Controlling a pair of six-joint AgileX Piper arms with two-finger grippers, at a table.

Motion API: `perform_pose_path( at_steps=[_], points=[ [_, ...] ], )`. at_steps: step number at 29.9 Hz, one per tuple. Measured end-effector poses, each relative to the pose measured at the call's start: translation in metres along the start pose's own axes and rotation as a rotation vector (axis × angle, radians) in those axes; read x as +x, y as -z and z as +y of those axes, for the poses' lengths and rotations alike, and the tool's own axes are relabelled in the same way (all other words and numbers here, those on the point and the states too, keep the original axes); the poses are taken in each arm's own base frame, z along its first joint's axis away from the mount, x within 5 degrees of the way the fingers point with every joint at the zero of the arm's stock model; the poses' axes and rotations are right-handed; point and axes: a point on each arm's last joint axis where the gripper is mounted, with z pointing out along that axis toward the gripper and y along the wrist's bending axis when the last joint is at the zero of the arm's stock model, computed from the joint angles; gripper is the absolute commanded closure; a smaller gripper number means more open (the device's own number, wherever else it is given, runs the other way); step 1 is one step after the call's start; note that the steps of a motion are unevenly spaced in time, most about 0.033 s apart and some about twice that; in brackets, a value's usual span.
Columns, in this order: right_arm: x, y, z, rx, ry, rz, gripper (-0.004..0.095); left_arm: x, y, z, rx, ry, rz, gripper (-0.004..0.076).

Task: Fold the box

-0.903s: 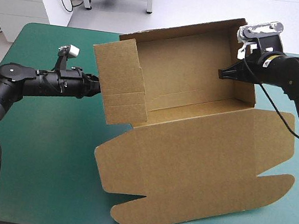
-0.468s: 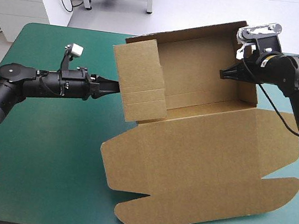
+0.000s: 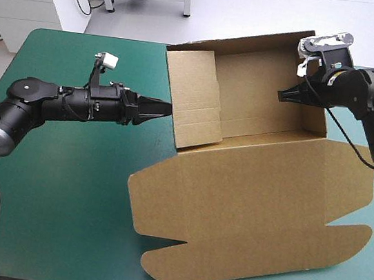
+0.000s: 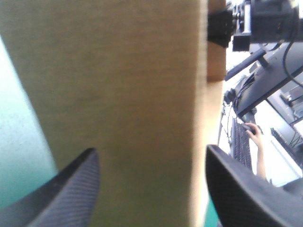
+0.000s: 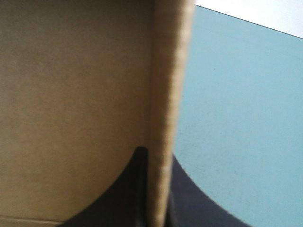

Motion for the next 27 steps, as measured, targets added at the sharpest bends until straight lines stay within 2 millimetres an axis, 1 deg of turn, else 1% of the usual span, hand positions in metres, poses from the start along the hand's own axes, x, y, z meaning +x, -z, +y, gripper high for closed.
perform_pose_path(
  at_steps=[5,10,14,18,22,25,27],
  points=[
    [0.002,-0.001,0.001,-0.008,-0.005,0.026,0.0921,-0.007,0.0,-0.007,0.057,0.041,-0.067,0.0109],
    [0.003,-0.001,0.001,-0.005,-0.018,0.028,0.092,-0.013,0.0,-0.007,0.064,0.069,-0.129,0.0156],
    [0.003,-0.001,0.003,-0.007,-0.017,0.033,0.0905,-0.011,0.0,-0.003,0.02,0.06,-0.106,0.0214],
    [0.002,0.0,0.015,0.025,0.01,0.033,0.0905,-0.007,-0.001,0.002,-0.033,0.093,-0.068,0.0258],
    [0.0,0.003,0.029,0.082,0.047,0.021,0.0905,-0.005,-0.004,0.005,-0.103,0.099,-0.054,0.0267],
    [-0.002,0.006,0.037,0.127,0.049,0.01,0.0906,-0.001,-0.012,0.004,-0.189,0.079,-0.045,0.0267],
    [-0.003,0.01,0.04,0.152,0.053,0.009,0.0906,0.002,-0.021,-0.001,-0.247,0.063,-0.045,0.0267]
  ],
)
